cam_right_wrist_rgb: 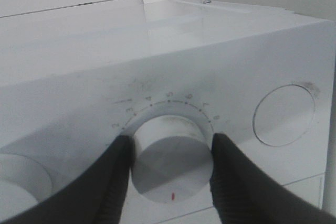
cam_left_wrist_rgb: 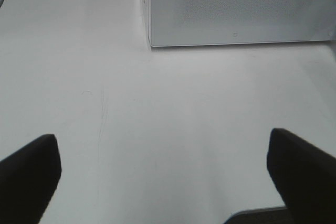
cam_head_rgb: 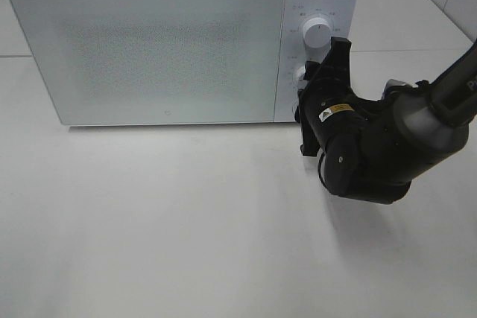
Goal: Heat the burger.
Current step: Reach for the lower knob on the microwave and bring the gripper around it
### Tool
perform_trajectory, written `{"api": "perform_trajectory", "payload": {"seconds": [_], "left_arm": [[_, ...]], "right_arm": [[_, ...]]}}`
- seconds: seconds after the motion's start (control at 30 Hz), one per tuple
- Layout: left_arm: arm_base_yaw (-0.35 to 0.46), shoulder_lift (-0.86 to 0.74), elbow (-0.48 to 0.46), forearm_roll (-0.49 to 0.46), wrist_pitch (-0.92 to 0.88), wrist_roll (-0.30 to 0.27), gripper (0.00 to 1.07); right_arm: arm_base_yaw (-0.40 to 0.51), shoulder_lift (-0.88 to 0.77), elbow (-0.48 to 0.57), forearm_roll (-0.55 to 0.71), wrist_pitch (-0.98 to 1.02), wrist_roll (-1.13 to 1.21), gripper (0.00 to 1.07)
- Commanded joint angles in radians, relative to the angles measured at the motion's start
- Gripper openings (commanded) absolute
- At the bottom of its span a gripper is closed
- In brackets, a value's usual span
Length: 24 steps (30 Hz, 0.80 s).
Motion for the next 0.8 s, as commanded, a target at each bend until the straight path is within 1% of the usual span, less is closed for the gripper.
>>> {"api": "perform_trajectory", "payload": {"seconds": [0.03, 0.37, 0.43, 0.53, 0.57, 0.6, 0.63, 0.67, 0.7, 0.73, 0.77, 0.8], "left_arm": [[0.003, -0.016, 0.004, -0.009, -0.012, -0.005, 1.00], [0.003, -0.016, 0.004, -0.009, -0.012, -0.005, 1.00], [0.003, -0.016, 0.004, -0.009, -0.012, -0.005, 1.00], [0.003, -0.016, 0.004, -0.009, -0.012, -0.005, 1.00], [0.003, -0.016, 0.004, -0.009, -0.012, -0.005, 1.00], [0.003, -0.016, 0.004, -0.009, -0.012, -0.005, 1.00], [0.003, -0.016, 0.004, -0.009, -0.012, -0.005, 1.00], [0.003, -0.016, 0.004, -0.009, -0.012, -0.005, 1.00], [0.003, -0.016, 0.004, -0.009, -0.012, -0.005, 1.00], [0.003, -0.016, 0.004, -0.009, -0.012, -0.005, 1.00], [0.003, -0.016, 0.004, -0.009, -0.012, -0.005, 1.00], [0.003, -0.016, 0.004, -0.009, -0.012, -0.005, 1.00]], "right_arm": [[0.007, -0.009, -0.053, -0.165, -0.079, 0.008, 0.01], [0.007, -0.009, -0.053, -0.145, -0.089, -0.024, 0.03], [0.007, -0.009, -0.053, -0.134, -0.091, -0.060, 0.06], [0.007, -0.009, -0.053, -0.134, -0.095, -0.066, 0.07], [0.007, -0.009, -0.053, -0.133, -0.112, -0.085, 0.10], [0.007, -0.009, -0.053, -0.132, -0.117, -0.103, 0.17], [0.007, -0.009, -0.053, -0.132, -0.117, -0.103, 0.17], [0.007, -0.009, -0.053, -0.122, -0.118, -0.106, 0.21], [0.007, -0.009, -0.053, -0.122, -0.118, -0.106, 0.21], [0.007, -0.009, -0.053, -0.102, -0.118, -0.109, 0.31], [0.007, -0.009, -0.053, -0.090, -0.118, -0.117, 0.37], [0.007, -0.009, -0.053, -0.090, -0.118, -0.117, 0.37]]}}
